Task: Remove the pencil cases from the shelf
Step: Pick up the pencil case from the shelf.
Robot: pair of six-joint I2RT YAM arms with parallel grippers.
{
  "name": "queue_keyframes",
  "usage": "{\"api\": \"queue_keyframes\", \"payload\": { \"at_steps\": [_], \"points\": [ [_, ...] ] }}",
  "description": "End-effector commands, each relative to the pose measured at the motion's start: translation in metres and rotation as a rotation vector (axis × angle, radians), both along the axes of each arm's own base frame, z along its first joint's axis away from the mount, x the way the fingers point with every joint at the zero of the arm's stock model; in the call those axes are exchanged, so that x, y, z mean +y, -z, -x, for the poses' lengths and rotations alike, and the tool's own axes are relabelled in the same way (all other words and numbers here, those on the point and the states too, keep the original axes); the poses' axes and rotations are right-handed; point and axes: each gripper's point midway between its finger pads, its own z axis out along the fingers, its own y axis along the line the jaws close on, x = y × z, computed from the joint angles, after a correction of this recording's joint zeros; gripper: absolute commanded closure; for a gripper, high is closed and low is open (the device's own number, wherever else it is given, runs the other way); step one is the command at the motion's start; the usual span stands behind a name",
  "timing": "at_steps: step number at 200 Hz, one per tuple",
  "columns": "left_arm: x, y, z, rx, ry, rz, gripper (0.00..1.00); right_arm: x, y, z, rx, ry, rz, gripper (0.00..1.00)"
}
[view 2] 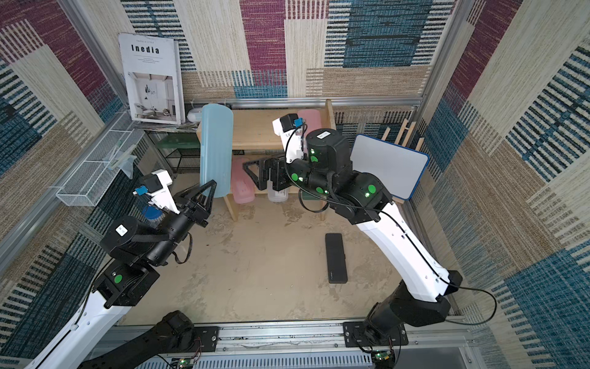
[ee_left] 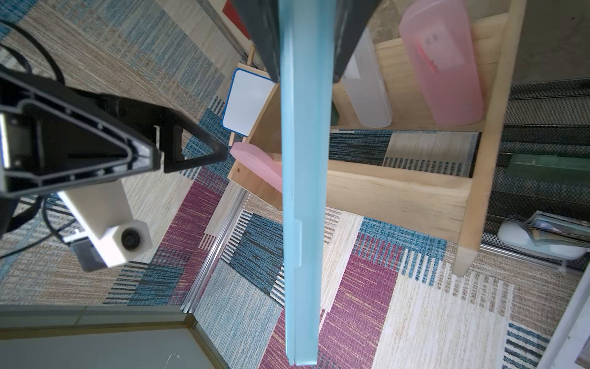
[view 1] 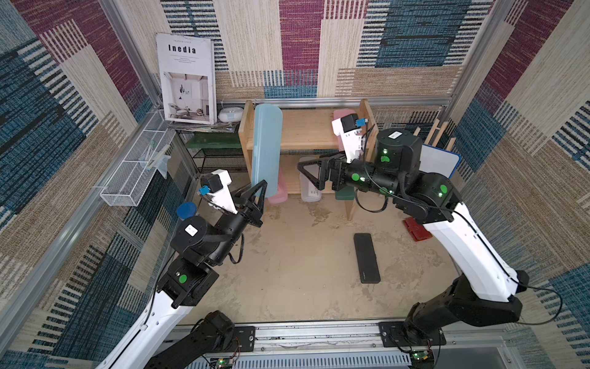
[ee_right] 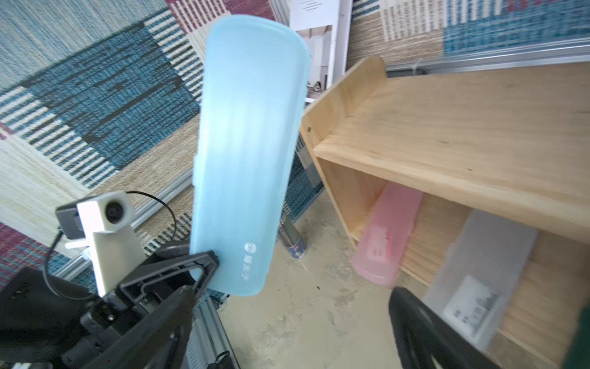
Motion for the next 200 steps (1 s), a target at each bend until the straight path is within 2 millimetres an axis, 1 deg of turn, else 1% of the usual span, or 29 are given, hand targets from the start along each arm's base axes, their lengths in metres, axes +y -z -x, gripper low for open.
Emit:
{"api": "queue_keyframes", "payload": {
  "at_steps": [1, 13, 30, 45, 75, 111, 140, 174, 200],
  "points": [
    [0.010, 0.000, 0.000, -0.038, -0.066, -0.059, 0.80, 0.029, -0.024, 0.009, -0.017, -0.095, -0.091, 0.01],
    [0.010, 0.001, 0.002, -0.042, -0.064, -0.064, 0.80, 0.045, -0.021, 0.007, 0.004, -0.127, -0.103, 0.01],
    [0.013, 0.002, 0.004, -0.044, -0.070, -0.063, 0.80, 0.061, -0.013, 0.002, 0.037, -0.144, -0.111, 0.01],
    [0.016, 0.003, 0.007, -0.046, -0.076, -0.061, 0.80, 0.070, -0.004, -0.005, 0.062, -0.134, -0.108, 0.01],
    [0.020, 0.004, 0.011, -0.042, -0.085, -0.065, 0.80, 0.085, 0.005, -0.007, 0.083, -0.150, -0.111, 0.01],
    [0.020, 0.005, 0.011, -0.030, -0.081, -0.059, 0.79, 0.099, 0.003, -0.001, 0.087, -0.195, -0.125, 0.01],
    [0.020, 0.009, 0.010, -0.021, -0.081, -0.061, 0.79, 0.102, 0.003, -0.001, 0.088, -0.198, -0.131, 0.01],
    [0.020, 0.010, 0.011, -0.021, -0.080, -0.061, 0.79, 0.109, 0.009, -0.004, 0.107, -0.194, -0.129, 0.01],
    [0.021, 0.009, 0.012, -0.023, -0.079, -0.063, 0.79, 0.115, 0.019, -0.009, 0.123, -0.181, -0.115, 0.01]
  ]
}}
